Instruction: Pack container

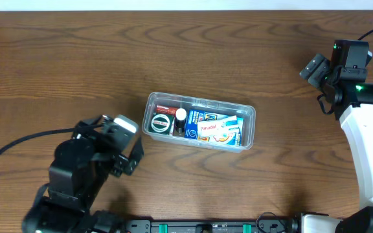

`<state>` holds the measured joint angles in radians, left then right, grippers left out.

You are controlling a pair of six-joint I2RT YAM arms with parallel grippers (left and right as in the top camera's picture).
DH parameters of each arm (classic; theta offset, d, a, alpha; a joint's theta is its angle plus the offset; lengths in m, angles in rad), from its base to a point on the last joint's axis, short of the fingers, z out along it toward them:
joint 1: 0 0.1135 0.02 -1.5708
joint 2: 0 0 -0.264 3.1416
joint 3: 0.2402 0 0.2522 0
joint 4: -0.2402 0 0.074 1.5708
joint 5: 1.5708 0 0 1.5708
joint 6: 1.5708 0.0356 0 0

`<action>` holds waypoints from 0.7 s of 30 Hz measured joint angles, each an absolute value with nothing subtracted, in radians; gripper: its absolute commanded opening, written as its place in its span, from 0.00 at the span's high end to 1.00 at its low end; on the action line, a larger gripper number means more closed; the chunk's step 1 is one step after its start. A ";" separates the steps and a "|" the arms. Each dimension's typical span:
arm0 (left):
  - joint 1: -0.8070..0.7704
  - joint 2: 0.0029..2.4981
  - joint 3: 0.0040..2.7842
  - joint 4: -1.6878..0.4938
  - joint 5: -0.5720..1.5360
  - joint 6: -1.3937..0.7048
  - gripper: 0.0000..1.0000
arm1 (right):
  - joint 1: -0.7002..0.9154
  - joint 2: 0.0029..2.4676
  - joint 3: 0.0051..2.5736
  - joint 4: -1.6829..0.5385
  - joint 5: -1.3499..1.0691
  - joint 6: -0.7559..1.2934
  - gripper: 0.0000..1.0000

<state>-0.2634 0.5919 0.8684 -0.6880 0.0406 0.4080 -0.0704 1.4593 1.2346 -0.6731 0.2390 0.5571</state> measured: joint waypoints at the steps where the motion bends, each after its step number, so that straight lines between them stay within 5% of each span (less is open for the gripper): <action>1: -0.223 0.565 0.813 -0.615 0.068 0.407 0.02 | -0.070 1.459 1.235 -0.672 0.239 0.557 0.01; 12: -0.067 0.337 0.261 0.010 0.234 0.395 0.02 | -0.070 1.459 1.234 -0.673 0.239 0.557 0.01; 21: -0.056 0.164 0.058 0.169 0.252 0.395 0.02 | -0.070 1.459 1.234 -0.672 0.239 0.557 0.01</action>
